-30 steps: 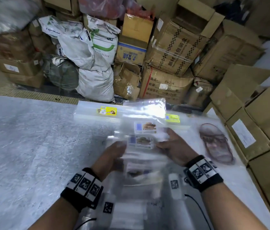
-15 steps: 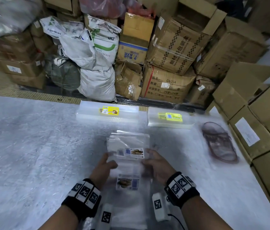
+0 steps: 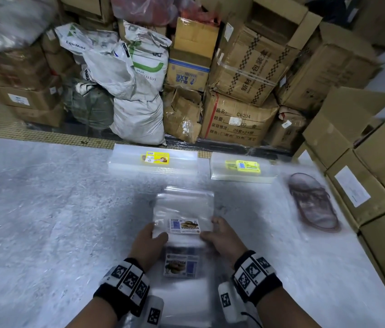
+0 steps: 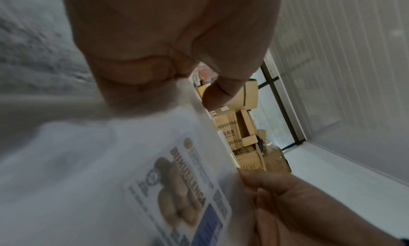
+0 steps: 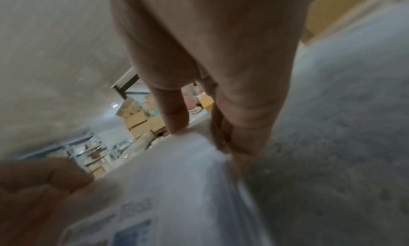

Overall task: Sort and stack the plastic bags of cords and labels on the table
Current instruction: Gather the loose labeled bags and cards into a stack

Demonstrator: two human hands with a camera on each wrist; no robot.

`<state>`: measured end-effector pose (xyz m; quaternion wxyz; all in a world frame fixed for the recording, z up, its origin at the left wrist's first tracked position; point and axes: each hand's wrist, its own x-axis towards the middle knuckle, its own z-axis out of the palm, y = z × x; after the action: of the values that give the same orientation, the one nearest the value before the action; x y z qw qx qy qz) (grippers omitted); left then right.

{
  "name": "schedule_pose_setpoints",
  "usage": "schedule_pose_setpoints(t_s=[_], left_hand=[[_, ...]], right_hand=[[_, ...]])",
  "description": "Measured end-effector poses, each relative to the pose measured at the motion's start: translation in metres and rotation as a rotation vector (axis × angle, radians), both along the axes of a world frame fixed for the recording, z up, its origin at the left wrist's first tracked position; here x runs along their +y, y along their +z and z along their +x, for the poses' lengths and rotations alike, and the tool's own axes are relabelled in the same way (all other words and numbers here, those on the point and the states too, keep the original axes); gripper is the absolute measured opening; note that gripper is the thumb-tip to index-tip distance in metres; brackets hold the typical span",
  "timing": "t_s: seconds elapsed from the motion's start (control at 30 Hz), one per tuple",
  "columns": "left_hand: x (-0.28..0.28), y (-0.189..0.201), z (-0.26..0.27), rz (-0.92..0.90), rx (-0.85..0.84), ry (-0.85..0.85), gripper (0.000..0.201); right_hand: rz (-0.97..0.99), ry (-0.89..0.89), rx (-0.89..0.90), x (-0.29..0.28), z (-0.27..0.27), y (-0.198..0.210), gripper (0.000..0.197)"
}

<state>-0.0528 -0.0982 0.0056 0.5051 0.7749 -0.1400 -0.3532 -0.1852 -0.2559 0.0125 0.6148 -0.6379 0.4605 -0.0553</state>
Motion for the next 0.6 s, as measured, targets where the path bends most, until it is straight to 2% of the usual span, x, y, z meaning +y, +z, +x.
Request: schedule_pose_setpoints(t_s=[0.1,0.17,0.2,0.27,0.37,0.5,0.6], left_hand=[[-0.001,0.004,0.000,0.149,-0.177,-0.068,0.019],[-0.002,0.004,0.001,0.386,-0.358,-0.158,0.041],[-0.002,0.004,0.001,0.479,-0.385,-0.180,0.050],[-0.003,0.005,0.001,0.529,-0.356,-0.200,0.053],[-0.010,0.001,0.003,0.517,-0.331,-0.216,0.054],[-0.018,-0.004,0.011,0.519,-0.222,-0.134,0.054],[-0.021,-0.007,0.019,0.473,-0.132,-0.108,0.063]], right_hand=[[-0.107,0.025,0.033,-0.002,-0.002,-0.002,0.038],[-0.204,0.050,0.090,0.001,-0.002,-0.003,0.039],[-0.258,0.053,0.119,0.000,-0.002,-0.007,0.043],[-0.281,0.043,0.120,0.001,-0.001,-0.011,0.045],[-0.196,-0.007,0.077,0.003,0.003,-0.017,0.031],[-0.175,-0.095,0.047,0.002,0.009,-0.024,0.031],[-0.178,-0.059,0.048,0.002,0.011,-0.024,0.015]])
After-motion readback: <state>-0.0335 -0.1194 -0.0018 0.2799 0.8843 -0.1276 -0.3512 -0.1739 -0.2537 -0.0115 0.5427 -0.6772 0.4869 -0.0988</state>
